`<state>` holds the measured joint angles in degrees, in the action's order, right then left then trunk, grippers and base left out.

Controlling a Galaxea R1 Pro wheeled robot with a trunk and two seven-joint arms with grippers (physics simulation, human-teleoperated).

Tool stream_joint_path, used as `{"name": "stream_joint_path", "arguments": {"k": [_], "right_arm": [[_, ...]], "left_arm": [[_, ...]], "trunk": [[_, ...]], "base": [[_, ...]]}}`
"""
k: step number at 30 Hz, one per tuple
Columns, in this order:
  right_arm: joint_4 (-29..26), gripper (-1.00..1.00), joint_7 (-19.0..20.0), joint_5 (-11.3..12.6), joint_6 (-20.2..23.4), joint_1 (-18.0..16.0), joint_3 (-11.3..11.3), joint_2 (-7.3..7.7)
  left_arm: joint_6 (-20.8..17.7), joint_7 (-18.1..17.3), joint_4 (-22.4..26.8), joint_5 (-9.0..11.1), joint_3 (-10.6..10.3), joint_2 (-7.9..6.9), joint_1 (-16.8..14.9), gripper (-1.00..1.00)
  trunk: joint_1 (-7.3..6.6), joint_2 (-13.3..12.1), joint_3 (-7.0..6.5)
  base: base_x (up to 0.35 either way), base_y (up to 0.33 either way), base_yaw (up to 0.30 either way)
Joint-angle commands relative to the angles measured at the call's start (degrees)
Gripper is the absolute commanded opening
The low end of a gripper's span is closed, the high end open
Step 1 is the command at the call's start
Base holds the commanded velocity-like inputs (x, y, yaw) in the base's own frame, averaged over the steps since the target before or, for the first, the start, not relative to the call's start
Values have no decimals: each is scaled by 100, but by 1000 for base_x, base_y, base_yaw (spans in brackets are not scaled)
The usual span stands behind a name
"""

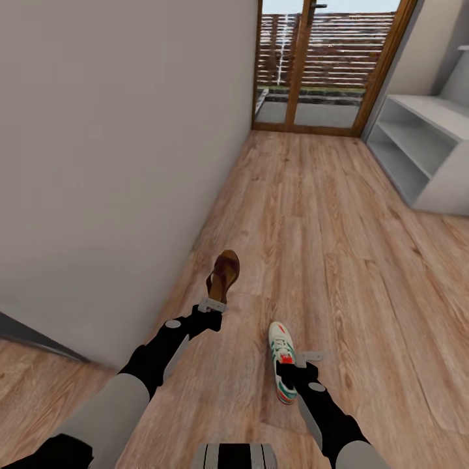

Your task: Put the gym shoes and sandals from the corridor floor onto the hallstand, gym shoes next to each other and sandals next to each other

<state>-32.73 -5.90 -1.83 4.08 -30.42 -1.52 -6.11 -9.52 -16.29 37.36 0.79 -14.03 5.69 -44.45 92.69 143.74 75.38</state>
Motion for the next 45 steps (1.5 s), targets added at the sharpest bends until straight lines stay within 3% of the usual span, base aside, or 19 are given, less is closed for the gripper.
{"name": "stream_joint_path", "arguments": {"k": [1, 9, 20, 31, 45], "right_arm": [[-14, 100, -7, -19, 34, 1, -18, -4], [-14, 100, -7, -19, 32, 1, -23, 10], [-19, 100, -7, -12, 40, 1, -36, 28], [-28, 100, -14, -11, 33, 1, -41, 31], [-29, 100, -16, -10, 31, 1, -41, 31]], "left_arm": [[-33, -23, 8, -9, 2, -2, -2, -100], [-35, -31, 6, -9, 5, 9, -2, -100], [-33, -32, 8, -1, 5, 27, -10, -100], [-35, -32, 8, 0, 5, 28, -11, -100], [-33, -32, 8, 0, 5, 28, -11, -100]], "trunk": [[-1, 2, 9], [-1, 2, 29], [27, 16, 367], [27, 16, 424], [63, 35, 833]], "base": [[0, 0, 175], [0, 0, 38], [0, 0, 1], [0, 0, 0], [0, 0, 0]]}}
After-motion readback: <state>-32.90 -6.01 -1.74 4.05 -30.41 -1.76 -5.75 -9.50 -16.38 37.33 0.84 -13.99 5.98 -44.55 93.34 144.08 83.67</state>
